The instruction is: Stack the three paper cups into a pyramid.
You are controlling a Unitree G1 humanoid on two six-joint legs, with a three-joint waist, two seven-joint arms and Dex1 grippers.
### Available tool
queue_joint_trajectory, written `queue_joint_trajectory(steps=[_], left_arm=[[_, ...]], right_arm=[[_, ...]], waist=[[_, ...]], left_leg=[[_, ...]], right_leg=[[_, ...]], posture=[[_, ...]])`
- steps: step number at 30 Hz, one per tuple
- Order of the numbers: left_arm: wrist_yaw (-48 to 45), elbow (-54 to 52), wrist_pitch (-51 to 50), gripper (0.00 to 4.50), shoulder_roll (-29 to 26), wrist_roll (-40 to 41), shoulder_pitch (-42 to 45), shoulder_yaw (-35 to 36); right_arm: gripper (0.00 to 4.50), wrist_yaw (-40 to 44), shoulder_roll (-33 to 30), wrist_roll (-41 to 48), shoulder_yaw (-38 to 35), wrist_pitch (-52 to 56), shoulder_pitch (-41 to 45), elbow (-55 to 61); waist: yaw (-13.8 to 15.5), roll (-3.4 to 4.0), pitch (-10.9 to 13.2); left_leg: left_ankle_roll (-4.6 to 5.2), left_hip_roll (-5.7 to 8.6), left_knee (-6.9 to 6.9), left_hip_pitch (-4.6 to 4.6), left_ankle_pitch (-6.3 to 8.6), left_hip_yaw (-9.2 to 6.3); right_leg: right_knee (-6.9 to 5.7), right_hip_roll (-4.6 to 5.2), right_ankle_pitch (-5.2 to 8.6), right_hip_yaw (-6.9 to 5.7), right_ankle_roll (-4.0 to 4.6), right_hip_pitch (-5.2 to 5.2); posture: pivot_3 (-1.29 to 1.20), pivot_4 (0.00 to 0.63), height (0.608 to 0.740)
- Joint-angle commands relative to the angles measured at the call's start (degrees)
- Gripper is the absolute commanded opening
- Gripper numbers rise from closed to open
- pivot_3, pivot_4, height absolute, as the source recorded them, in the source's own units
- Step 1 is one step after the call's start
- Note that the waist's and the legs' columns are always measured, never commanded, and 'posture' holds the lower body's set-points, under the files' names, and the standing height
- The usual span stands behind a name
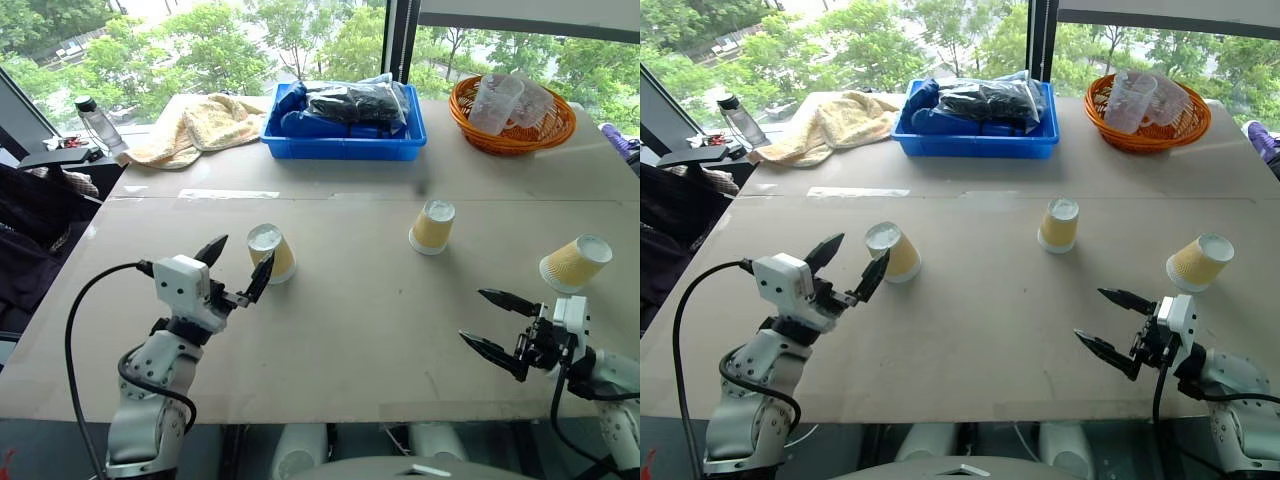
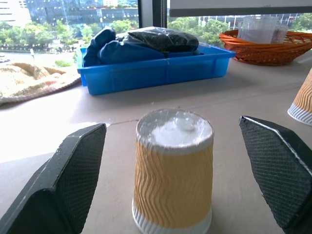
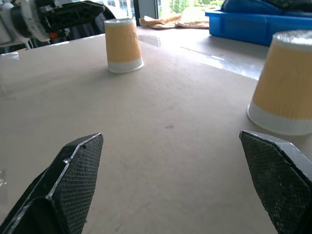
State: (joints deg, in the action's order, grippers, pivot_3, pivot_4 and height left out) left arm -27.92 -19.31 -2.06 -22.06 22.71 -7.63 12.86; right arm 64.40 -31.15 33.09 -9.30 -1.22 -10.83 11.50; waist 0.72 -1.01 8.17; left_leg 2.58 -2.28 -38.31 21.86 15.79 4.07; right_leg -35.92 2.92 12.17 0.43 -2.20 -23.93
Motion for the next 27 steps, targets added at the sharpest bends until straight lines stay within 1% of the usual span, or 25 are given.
queue_joint_trajectory(steps=[1, 8, 17, 20, 22, 23, 27], left_arm=[[-1.74, 2.36, -0.46, 4.50, -1.17, -0.29, 2.34, -0.66], [-4.09, 7.28, -1.55, 4.50, -2.13, -1.99, 6.41, -3.11], [-6.08, 11.52, -1.61, 4.50, -2.18, -3.03, 10.54, -4.59], [-6.72, 12.33, -1.42, 3.66, -2.01, -2.85, 11.31, -4.38], [-7.06, 12.43, -1.34, 2.68, -2.08, -2.90, 11.55, -4.36], [-7.14, 12.40, -1.32, 2.49, -2.10, -2.92, 11.63, -4.35], [-8.82, 11.93, -1.71, 2.47, -2.29, -2.32, 12.22, -4.99]], right_arm=[[4.42, -2.40, 0.03, 1.02, 0.81, 2.13, 1.99, 4.88], [4.42, -6.41, 0.03, 2.41, 1.35, 6.28, 5.11, 10.18], [4.42, -5.50, 0.19, 4.48, 0.68, 6.70, 3.97, 11.25], [4.50, -5.01, 0.24, 4.45, 0.64, 6.09, 3.61, 10.67], [4.50, -4.78, 0.32, 4.35, 0.56, 5.77, 3.36, 10.40], [4.50, -4.74, 0.37, 4.26, 0.52, 5.64, 3.25, 10.33], [4.50, -4.68, 0.43, 4.00, 0.16, 5.22, 2.99, 9.88]], waist=[[0.06, -0.04, 0.03], [0.10, -0.20, 0.14], [0.06, -0.21, 0.15], [0.06, -0.22, 0.15], [0.05, -0.22, 0.15], [0.05, -0.21, 0.15], [0.06, -0.22, 0.15]], left_leg=[[0.00, 0.00, 0.01, 0.01, 0.00, 0.00], [0.00, 0.01, 0.02, 0.09, 0.00, -0.05], [0.00, 0.01, 0.01, 0.07, 0.00, -0.06], [0.00, 0.01, 0.01, 0.06, 0.00, -0.06], [0.00, 0.01, 0.01, 0.06, 0.00, -0.05], [0.00, 0.01, 0.01, 0.06, 0.00, -0.05], [0.00, 0.01, 0.01, 0.06, 0.00, -0.06]], right_leg=[[0.00, 0.00, 0.00, 0.00, 0.01, -0.01], [0.03, 0.00, 0.00, -0.08, 0.02, -0.02], [0.02, 0.01, -0.01, -0.08, 0.02, -0.01], [0.02, 0.01, -0.01, -0.08, 0.02, 0.00], [0.02, 0.01, -0.01, -0.08, 0.02, 0.00], [0.02, 0.02, -0.01, -0.08, 0.02, 0.00], [0.02, 0.02, -0.01, -0.08, 0.02, 0.00]], posture=[[0.00, 0.150, 0.733], [0.00, 0.150, 0.733], [0.00, 0.150, 0.733], [0.00, 0.150, 0.733], [0.00, 0.150, 0.733], [0.00, 0.150, 0.733], [0.00, 0.150, 0.733]])
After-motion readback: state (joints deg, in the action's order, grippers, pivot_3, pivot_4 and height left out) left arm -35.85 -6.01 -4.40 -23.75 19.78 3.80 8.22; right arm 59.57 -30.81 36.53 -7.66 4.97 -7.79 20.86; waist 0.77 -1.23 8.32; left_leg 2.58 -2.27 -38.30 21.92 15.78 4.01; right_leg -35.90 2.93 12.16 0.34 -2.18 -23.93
